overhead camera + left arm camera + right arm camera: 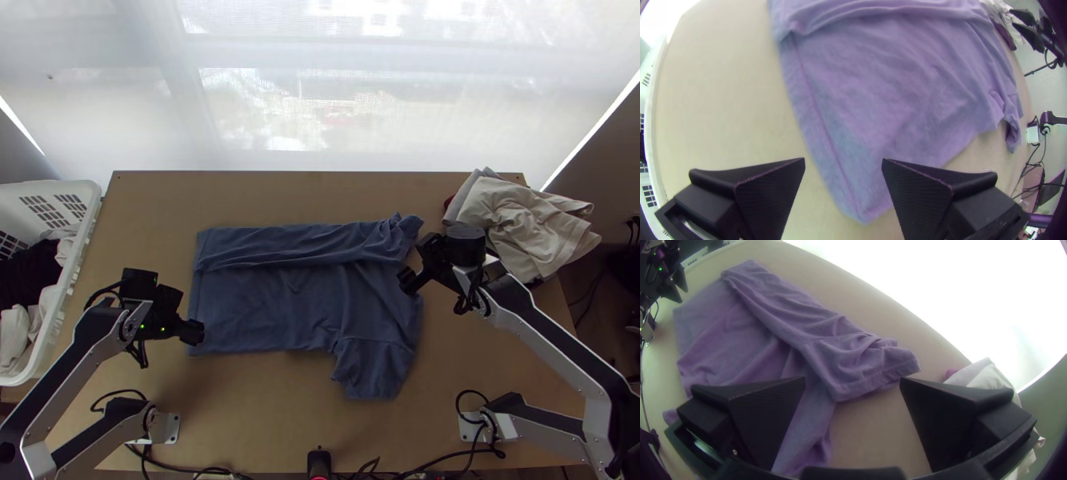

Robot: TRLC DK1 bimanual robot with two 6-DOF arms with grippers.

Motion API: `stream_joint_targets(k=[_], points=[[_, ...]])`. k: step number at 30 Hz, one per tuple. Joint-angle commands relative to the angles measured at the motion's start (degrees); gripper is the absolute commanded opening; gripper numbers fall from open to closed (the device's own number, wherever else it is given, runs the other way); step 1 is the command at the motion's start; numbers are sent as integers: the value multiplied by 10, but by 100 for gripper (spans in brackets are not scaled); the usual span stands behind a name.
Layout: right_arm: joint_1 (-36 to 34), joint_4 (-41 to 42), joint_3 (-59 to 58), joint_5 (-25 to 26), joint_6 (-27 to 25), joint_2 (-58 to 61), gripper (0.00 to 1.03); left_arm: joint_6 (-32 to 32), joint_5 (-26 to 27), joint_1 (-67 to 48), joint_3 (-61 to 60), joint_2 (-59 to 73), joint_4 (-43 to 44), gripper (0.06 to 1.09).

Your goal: Fold the t-shirt

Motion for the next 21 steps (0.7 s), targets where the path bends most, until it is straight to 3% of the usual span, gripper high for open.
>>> stream_joint_targets(k=[1, 10, 12, 16, 19, 21], points=[[10, -56, 29, 0, 2, -36, 98, 17, 6, -18, 13, -13, -100, 91], [39, -139, 65, 1, -1, -63, 98, 9, 6, -39, 16, 26, -110, 89], [47, -156, 70, 1, -1, -70, 98, 11, 6, -39, 14, 38, -100, 80], [65, -193, 83, 1, -2, -84, 98, 9, 6, -33, 4, 69, -76, 80], [85, -226, 98, 1, -2, -85, 98, 13, 6, -33, -5, 84, -56, 65], [109, -255, 103, 1, -2, -84, 98, 13, 6, -33, -7, 99, -50, 63]])
